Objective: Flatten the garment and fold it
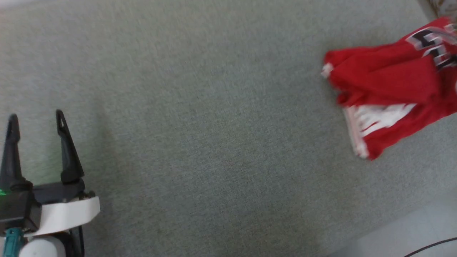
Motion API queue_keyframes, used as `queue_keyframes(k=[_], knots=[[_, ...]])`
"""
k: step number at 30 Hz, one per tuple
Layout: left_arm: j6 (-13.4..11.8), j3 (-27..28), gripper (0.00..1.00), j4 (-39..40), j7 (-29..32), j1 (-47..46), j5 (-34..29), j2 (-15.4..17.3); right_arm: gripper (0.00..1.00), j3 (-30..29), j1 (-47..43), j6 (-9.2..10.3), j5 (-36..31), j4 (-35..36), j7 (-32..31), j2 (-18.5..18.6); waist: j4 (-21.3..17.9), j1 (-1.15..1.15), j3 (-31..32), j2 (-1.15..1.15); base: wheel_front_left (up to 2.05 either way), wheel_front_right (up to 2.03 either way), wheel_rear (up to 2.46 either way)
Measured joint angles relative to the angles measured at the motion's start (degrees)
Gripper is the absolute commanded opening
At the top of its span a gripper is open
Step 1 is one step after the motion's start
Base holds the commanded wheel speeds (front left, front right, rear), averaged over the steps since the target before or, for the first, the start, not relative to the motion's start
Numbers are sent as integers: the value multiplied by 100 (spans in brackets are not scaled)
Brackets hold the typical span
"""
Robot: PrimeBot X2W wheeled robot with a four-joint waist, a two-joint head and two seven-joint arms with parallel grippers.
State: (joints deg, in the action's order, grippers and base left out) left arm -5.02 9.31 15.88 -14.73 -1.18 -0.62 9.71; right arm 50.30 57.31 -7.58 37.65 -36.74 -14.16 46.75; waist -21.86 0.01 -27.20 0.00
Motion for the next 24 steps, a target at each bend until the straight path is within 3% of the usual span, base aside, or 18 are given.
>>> queue_keyframes(k=[13,14,15,16,20,24], knots=[[-94,-83,100,445,-43,-350,1,156,0,-748,665,-2,-642,-2221,866,-519,-8,-1,-1003,0,0,0,0],[-114,-103,100,450,-43,-382,3,155,4,-769,665,-2,-641,-2335,891,-579,15,-1,-1020,0,0,0,0],[-116,-123,100,449,-43,-392,9,153,40,-762,665,-3,-650,-2421,917,-633,36,-1,-1024,0,0,0,0],[-121,-135,100,439,-43,-391,12,144,100,-775,665,-3,-646,-2510,918,-691,49,-1,-1011,0,0,0,0],[-176,-172,100,280,-41,-377,58,96,100,-805,691,-3,-735,-2705,1262,-705,96,-1,-849,0,0,0,0],[-213,-198,100,71,-34,-292,101,-8,100,-1103,809,-3,-895,-2841,2221,-589,148,-1,-541,0,0,0,0]])
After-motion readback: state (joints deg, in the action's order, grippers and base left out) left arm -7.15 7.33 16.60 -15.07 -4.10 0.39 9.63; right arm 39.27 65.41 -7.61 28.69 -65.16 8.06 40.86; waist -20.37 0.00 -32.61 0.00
